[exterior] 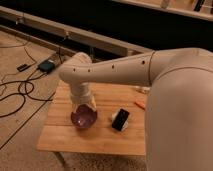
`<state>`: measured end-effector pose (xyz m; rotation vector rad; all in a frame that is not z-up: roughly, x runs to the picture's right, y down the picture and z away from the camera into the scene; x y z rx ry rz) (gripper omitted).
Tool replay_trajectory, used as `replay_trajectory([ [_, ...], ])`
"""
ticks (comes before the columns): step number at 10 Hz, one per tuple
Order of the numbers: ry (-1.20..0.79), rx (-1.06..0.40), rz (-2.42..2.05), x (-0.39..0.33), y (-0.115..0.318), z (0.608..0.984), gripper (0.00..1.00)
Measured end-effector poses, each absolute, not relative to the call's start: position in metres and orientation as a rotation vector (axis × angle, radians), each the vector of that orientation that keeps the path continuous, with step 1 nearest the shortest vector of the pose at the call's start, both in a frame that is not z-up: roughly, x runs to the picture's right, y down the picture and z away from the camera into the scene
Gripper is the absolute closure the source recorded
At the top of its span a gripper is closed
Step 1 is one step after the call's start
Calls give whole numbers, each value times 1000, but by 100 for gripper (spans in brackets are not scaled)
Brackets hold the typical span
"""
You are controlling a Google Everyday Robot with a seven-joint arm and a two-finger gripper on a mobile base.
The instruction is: Place the bottle in the ceramic bowl
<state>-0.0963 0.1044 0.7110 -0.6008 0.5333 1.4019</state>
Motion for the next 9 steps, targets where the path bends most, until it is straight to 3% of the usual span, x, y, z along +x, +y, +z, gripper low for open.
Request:
replay_trajectory([
  [9,659,-493,1235,90,42,833,35],
])
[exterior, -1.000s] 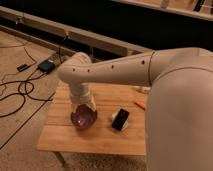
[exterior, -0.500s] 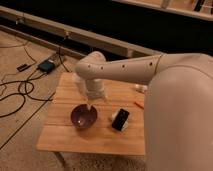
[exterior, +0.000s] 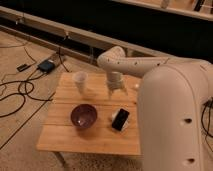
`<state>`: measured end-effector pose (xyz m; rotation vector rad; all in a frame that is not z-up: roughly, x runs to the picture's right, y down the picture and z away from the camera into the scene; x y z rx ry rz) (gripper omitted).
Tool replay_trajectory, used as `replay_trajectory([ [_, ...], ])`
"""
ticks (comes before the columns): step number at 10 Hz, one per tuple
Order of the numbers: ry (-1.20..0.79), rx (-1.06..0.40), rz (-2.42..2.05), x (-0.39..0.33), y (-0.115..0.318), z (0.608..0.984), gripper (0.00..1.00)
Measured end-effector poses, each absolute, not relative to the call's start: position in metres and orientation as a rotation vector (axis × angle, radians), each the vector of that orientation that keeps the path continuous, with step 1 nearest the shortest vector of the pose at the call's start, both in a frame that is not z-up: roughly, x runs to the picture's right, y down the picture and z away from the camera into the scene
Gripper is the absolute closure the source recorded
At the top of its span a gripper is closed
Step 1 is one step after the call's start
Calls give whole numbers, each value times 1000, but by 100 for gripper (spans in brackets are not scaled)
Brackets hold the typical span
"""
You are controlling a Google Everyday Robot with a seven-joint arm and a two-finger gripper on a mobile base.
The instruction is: Place the bottle in the ceramic bowl
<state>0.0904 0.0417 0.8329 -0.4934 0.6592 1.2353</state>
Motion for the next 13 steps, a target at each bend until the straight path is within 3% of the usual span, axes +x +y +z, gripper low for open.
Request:
replay_trajectory([
  [7,694,-648,854,152,31,867,35],
  [13,720,-686,646,231,16,897,35],
])
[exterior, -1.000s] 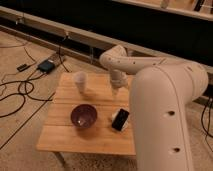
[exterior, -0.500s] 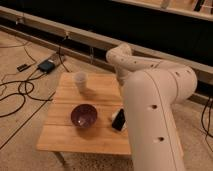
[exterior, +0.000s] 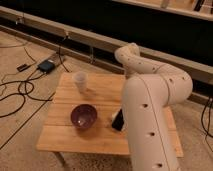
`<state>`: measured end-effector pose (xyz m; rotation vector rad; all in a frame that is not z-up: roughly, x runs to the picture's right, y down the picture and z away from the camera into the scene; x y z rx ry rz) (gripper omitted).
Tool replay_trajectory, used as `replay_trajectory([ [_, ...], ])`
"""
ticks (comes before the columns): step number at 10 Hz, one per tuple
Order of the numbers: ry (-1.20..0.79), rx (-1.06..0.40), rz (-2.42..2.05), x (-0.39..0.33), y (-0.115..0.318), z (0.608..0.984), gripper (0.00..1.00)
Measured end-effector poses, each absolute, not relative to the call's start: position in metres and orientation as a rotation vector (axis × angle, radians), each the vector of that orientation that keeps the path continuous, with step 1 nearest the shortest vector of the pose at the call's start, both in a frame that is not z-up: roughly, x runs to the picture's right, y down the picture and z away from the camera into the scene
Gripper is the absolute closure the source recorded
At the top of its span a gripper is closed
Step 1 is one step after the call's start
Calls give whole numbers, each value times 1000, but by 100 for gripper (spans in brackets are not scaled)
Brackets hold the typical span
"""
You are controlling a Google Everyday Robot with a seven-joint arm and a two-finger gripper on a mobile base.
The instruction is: Place the bottle in the ceramic bowl
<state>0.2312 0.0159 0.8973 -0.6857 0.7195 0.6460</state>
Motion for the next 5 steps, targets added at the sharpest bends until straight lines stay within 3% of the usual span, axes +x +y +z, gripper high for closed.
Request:
replay_trajectory([
  [5,796,-684,509,259,10,905,35],
])
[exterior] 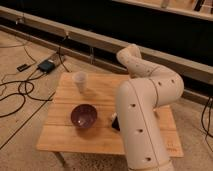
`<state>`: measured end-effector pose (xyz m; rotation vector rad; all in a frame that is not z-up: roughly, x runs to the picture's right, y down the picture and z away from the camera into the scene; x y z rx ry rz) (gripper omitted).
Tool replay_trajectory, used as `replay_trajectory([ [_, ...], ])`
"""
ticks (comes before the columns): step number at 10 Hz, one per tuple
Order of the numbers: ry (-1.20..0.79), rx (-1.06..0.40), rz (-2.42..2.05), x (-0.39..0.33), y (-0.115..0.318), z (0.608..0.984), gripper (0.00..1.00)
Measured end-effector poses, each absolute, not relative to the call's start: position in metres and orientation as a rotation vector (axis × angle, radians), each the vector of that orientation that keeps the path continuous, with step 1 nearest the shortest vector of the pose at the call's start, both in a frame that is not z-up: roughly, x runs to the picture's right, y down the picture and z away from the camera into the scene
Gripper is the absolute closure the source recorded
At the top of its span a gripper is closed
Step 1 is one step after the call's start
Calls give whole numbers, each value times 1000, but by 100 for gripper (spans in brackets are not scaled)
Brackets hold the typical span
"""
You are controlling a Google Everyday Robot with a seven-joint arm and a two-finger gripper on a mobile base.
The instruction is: Place the bottle in the ceramic bowl
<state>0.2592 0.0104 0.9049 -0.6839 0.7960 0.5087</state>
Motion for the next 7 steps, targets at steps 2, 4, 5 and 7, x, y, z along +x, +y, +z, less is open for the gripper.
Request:
replay_trajectory([
  [2,796,-684,508,259,10,905,35],
  [4,792,-688,492,259,11,906,35],
  [5,790,-690,464,261,11,908,35],
  [7,783,-686,354,271,11,921,35],
])
